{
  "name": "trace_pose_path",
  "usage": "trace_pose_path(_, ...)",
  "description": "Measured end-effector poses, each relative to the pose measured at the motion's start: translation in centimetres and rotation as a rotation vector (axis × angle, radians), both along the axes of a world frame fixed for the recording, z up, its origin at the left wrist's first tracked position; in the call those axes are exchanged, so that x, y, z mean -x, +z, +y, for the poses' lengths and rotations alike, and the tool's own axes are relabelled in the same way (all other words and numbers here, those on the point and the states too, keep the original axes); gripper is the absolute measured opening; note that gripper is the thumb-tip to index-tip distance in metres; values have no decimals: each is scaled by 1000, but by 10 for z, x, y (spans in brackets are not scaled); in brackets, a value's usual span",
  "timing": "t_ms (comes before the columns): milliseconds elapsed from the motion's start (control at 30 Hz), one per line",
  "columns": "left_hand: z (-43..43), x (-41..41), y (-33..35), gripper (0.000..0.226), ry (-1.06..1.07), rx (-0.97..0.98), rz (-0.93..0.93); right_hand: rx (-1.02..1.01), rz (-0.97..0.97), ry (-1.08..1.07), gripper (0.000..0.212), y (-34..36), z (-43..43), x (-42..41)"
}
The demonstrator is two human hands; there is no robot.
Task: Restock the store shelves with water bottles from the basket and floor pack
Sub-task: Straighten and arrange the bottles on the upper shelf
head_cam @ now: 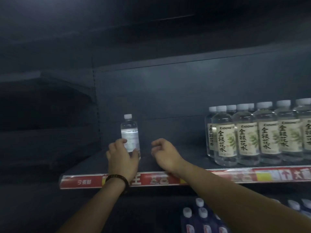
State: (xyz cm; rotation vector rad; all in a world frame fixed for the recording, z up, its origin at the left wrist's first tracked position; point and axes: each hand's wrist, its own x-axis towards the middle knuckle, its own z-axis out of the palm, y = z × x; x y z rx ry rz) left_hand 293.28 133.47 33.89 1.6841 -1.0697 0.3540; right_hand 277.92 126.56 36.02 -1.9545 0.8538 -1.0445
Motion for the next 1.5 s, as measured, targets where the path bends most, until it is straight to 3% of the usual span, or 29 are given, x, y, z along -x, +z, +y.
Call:
trace_pose_path(133, 2, -26, -3, 53, -75, -45, 34, 15, 121, -21, 53, 8, -18, -51)
trace_pose_path(300, -3, -42, 3, 87, -89, -176, 16, -34, 69, 81, 46, 21, -24, -75)
trace_pose_path(467, -11, -50, 8, 40, -329, -140, 121, -165, -15, 166, 38, 18, -24, -79)
trace_pose_path(633, -2, -39, 19, 65, -511, -213, 265, -121, 7, 148, 41, 16, -25, -59)
trace_pose_path(867, -20, -3, 23, 43, -639, -228, 346, 174, 166, 74, 51, -4, -23, -1)
trace_pose_path(933, -31, 6, 20, 48, -682, -223, 376, 274, 225, 36, 54, -8, -6, 26)
trace_pose_path(1000, -45, 13, 17, 65, -723, -254, 390, 379, 274, 3, 69, -14, 3, 52)
trace_pose_path(1067, -46, 33, 21, 55, -769, -278, 404, 478, 345, -18, 86, -21, 8, 75)
trace_pose_path(1167, -46, 62, 24, 44, -818, -287, 392, 616, 463, -63, 94, -28, 14, 102)
trace_pose_path(1333, -54, 95, 20, 36, -947, -325, 470, 665, 515, -166, 96, -35, 23, 135)
trace_pose_path(1500, -59, 122, 20, 41, -990, -316, 461, 610, 415, -160, 92, -41, 21, 162)
